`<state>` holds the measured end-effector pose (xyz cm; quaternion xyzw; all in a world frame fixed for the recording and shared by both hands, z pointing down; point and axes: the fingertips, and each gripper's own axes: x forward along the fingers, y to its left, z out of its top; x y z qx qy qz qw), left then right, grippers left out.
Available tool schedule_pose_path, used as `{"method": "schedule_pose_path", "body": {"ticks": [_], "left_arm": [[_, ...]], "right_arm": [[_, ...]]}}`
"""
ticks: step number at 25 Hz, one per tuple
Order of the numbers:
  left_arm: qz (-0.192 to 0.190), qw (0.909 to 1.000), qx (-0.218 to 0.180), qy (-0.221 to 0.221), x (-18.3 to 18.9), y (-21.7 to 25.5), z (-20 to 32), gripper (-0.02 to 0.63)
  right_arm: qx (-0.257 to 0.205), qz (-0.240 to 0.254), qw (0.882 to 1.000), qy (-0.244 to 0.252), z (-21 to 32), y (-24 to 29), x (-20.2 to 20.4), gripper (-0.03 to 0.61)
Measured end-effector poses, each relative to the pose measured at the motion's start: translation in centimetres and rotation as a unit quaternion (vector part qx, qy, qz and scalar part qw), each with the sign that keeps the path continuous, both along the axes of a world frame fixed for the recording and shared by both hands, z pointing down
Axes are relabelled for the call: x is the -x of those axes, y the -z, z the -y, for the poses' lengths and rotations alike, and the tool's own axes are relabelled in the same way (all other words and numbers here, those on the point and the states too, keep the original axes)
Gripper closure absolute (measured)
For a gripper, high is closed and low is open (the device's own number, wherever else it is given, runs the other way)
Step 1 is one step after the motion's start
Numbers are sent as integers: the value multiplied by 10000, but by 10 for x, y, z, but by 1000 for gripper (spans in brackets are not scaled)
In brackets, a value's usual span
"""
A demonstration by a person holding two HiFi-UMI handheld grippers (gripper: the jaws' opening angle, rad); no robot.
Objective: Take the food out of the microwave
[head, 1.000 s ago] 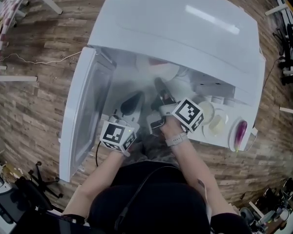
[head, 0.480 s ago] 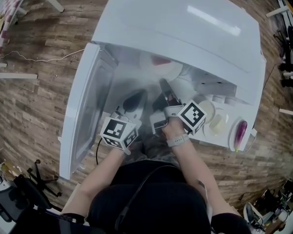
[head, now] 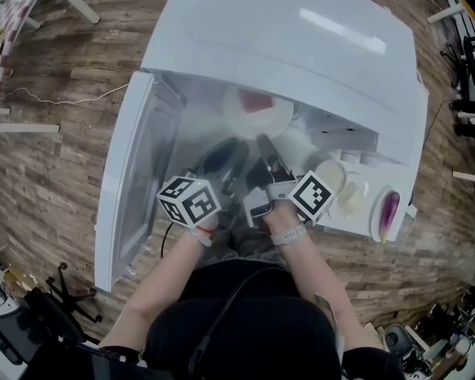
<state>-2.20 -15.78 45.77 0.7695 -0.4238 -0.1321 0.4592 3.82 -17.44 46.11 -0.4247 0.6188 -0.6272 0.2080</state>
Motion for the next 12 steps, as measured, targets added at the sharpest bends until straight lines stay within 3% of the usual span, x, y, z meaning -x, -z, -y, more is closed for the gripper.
{"method": "schedule_pose_path", "body": {"ticks": [7, 12], "left_arm": [[-718, 9965, 331, 282, -2, -2, 11, 497], [-972, 9936, 453, 342, -2, 0, 16, 497]], "right_arm": [[-79, -58, 9999, 130, -4, 1, -2, 543], [-110, -36, 9997, 210, -7, 3, -2, 543]]}}
